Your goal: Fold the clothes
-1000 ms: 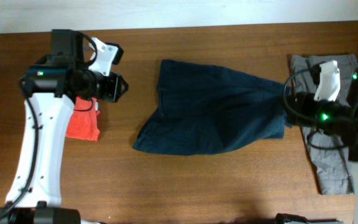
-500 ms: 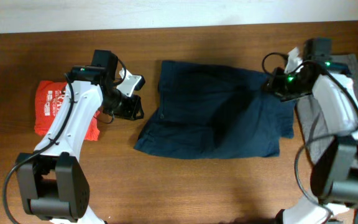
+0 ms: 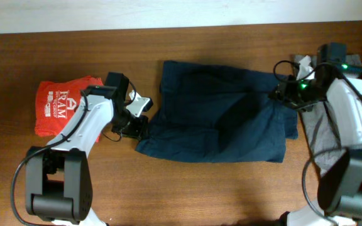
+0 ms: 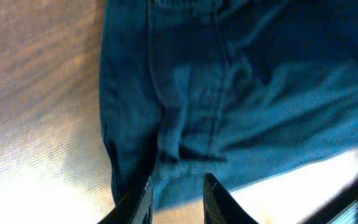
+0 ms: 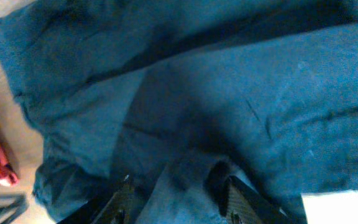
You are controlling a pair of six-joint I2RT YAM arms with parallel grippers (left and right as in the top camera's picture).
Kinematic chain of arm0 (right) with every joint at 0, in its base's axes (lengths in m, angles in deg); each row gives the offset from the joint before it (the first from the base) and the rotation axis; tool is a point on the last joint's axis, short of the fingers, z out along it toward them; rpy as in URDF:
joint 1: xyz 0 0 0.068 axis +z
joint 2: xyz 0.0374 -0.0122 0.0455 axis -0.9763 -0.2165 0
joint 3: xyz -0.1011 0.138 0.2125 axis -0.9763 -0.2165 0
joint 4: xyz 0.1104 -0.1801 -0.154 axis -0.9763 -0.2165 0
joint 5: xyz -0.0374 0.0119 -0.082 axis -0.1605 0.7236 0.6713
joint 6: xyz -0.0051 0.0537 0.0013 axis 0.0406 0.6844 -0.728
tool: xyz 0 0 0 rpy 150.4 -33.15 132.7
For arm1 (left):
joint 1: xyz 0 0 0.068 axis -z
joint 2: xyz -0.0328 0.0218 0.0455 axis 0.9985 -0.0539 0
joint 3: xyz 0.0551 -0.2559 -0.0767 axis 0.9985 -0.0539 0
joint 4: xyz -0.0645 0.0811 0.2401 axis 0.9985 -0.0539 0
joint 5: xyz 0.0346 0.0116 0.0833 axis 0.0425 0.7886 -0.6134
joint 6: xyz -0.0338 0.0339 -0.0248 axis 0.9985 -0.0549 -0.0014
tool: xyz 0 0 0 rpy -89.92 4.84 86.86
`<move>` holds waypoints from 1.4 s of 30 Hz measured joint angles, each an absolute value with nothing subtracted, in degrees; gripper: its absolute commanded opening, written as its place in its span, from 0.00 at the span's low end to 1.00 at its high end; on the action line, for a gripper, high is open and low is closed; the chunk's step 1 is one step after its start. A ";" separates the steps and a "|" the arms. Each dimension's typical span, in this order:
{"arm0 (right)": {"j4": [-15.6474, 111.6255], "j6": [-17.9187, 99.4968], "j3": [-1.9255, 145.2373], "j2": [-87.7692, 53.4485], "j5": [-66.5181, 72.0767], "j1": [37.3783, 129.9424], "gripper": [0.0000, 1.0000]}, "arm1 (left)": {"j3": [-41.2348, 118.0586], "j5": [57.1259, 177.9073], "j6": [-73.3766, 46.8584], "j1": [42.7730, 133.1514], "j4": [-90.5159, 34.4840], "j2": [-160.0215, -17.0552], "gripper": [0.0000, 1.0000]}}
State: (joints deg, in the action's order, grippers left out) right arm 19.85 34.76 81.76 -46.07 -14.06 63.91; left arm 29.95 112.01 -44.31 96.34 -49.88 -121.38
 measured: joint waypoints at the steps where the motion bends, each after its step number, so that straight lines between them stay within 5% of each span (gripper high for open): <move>1: 19.32 34.19 81.76 -45.17 -14.06 63.85 0.53 | 29.47 112.21 -44.29 96.34 -48.62 -121.42 0.30; 14: 14.14 26.89 81.76 -37.52 -14.08 63.87 0.64 | 29.04 114.50 -44.11 98.31 -39.72 -123.94 0.31; 16: 13.53 26.65 81.76 -37.52 -14.08 63.87 0.64 | 29.01 115.24 -44.11 99.01 -39.85 -125.60 0.17; 17: 13.33 26.60 81.76 -37.52 -14.08 63.87 0.63 | 29.01 115.53 -44.09 99.32 -39.87 -126.17 0.01; 18: 13.23 26.52 81.76 -37.52 -14.08 63.87 0.64 | 28.97 115.81 -44.22 99.51 -39.92 -126.54 0.00; 29: 11.21 26.32 81.76 -37.52 -14.06 63.87 0.68 | 41.73 116.60 -37.53 94.31 -41.53 -126.67 0.01; 42: 11.21 27.30 73.72 -37.87 -14.08 68.79 0.71 | 47.35 100.53 -33.79 89.87 -39.37 -126.17 0.01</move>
